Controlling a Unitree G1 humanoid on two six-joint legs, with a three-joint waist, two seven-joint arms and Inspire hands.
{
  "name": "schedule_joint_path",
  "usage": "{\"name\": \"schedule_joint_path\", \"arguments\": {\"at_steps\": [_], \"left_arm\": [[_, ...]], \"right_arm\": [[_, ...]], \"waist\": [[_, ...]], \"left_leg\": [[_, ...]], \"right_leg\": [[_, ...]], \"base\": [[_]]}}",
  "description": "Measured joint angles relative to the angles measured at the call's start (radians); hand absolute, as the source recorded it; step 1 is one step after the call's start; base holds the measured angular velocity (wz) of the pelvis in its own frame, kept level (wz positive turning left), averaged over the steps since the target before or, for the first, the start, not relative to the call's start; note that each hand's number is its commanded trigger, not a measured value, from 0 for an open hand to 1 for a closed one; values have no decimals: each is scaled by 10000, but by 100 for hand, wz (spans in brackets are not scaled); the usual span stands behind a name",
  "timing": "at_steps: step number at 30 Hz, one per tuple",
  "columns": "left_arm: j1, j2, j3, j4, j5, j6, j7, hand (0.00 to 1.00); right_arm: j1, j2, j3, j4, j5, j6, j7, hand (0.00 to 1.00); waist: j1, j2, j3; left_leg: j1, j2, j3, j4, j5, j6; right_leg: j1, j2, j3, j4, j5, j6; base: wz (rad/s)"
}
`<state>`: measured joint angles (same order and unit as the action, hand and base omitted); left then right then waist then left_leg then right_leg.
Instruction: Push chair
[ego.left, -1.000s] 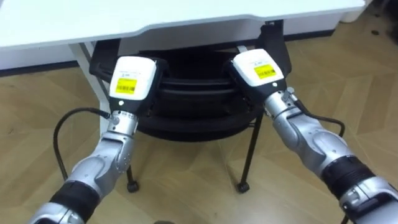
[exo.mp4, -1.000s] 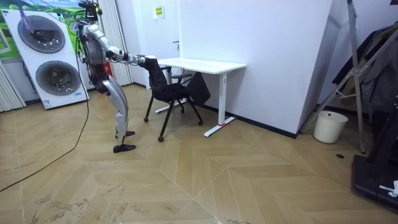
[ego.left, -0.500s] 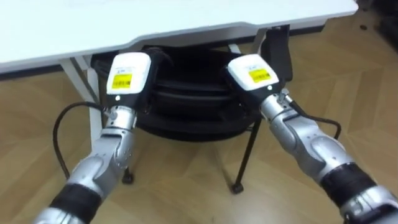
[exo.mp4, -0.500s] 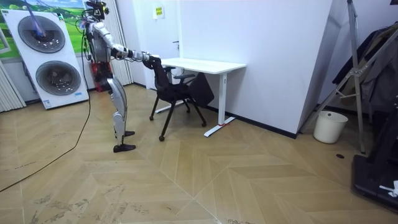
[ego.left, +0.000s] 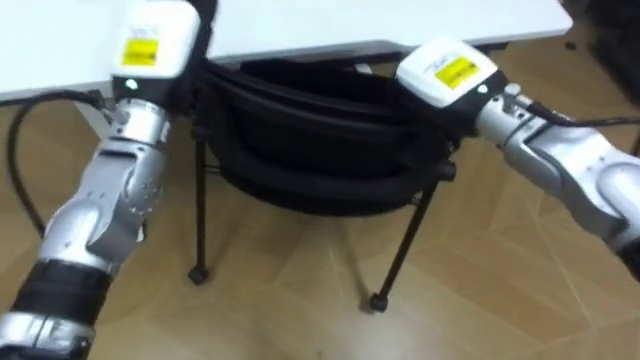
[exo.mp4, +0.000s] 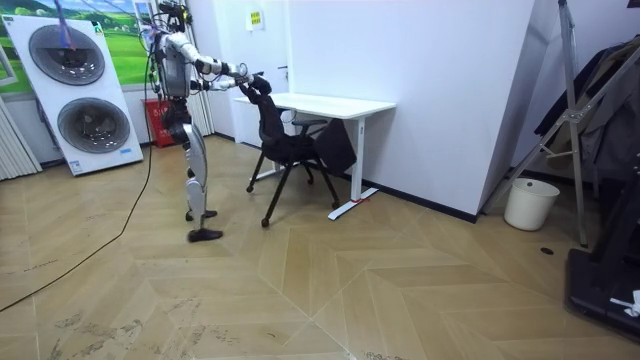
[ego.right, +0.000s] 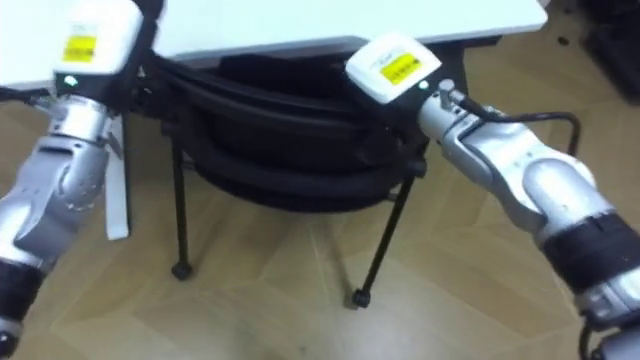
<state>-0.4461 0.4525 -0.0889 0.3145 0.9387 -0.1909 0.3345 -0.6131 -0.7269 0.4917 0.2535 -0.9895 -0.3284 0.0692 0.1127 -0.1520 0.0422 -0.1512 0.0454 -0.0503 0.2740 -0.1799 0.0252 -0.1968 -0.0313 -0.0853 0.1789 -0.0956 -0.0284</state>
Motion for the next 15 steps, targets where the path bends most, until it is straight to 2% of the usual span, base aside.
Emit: {"name": "schedule_joint_path", "arguments": {"at_steps": [1,2,3,4,5,6,7,8,9,10,11,12,13,14,15], "left_arm": [[2,353,9,-266,254,-137,-285,0],[61,391,46,-352,533,-326,-448,0],[64,363,46,-340,613,-360,-520,0],[109,443,48,-332,621,-429,-665,0],[108,718,66,-356,621,-557,-683,0],[105,876,104,-423,639,-631,-683,0],[102,1136,148,-546,851,-719,-704,0],[97,1435,147,-644,1023,-851,-863,0],[97,1626,147,-683,1092,-960,-950,0],[77,2010,205,-999,1110,-1095,-903,0],[-5,2105,767,-1685,789,-1076,-525,0],[-165,2103,1092,-1933,469,-1059,-138,0],[-563,2151,1747,-2288,-129,-1035,672,0],[-663,2300,2747,-2776,-678,-917,1620,0],[-659,2381,3198,-2923,-889,-856,1997,0]], "right_arm": [[-13,-503,1,-685,23,-100,21,0],[-4,-1312,2,-1387,53,-442,30,0],[-43,-1512,3,-1433,85,-600,29,0],[-254,-1637,1,-1441,189,-763,-39,0],[-871,-2006,-5,-1523,593,-1101,-43,0],[-1160,-2195,-33,-1635,796,-1165,-115,0],[-2037,-2310,-423,-1611,878,-1080,-562,0],[-3041,-2288,-1167,-1415,967,-742,-1242,0],[-3496,-2284,-1613,-1390,1015,-447,-1653,0],[-4065,-2279,-2608,-1369,1194,156,-2671,0],[-4259,-2224,-3308,-1341,1462,670,-3698,0],[-4201,-2216,-3669,-1379,1650,835,-4148,0],[-3913,-2218,-4359,-1564,1847,902,-4819,0],[-3601,-2273,-4822,-1880,2070,881,-5310,0],[-3424,-2346,-5012,-2047,2139,876,-5506,0]], "waist": [[-13,-90,29],[-30,-7,79],[8,29,86],[-179,-7,93],[-529,-26,103],[-523,-185,96],[-440,-265,80],[-150,-276,75],[18,-263,84],[277,-221,114],[291,-121,133],[266,-69,109],[271,-4,51],[205,103,-88],[100,211,-124]], "left_leg": [[-25,23,-54,2,-132,-213],[151,-2,-16,9,-382,-400],[225,9,242,-11,-350,-454],[251,8,506,-356,-267,-472],[133,-67,739,-1077,348,-283],[200,-105,922,-1046,504,-268],[182,-90,1161,-958,552,-234],[78,-47,1427,-722,530,-234],[58,-34,1505,-676,520,-239],[55,1,1502,-611,471,-288],[75,-20,1232,-437,394,-342],[111,-15,1071,-400,357,-363],[204,-32,963,-370,284,-397],[307,-33,950,-340,219,-406],[383,-43,945,-342,201,-389]], "right_leg": [[-386,215,-159,-927,1217,-236],[-509,141,-648,-684,1736,-142],[-454,172,-619,-569,1733,-147],[-275,140,-115,-560,1727,-140],[-310,79,476,-474,1610,54],[-379,35,711,-373,1508,195],[-516,129,826,-250,1456,244],[-559,179,568,-265,1505,172],[-575,174,304,-279,1516,137],[-556,133,-313,-299,1520,-41],[-347,148,-601,-302,1499,-69],[-234,161,-656,-293,1435,-57],[-68,159,-618,-287,1250,-29],[57,186,-551,-307,1133,82],[151,187,-571,-309,1085,117]], "base": [[-22],[-7],[19],[42],[43],[20],[-28],[-33],[-24],[17],[39],[59],[29],[13],[0]]}}
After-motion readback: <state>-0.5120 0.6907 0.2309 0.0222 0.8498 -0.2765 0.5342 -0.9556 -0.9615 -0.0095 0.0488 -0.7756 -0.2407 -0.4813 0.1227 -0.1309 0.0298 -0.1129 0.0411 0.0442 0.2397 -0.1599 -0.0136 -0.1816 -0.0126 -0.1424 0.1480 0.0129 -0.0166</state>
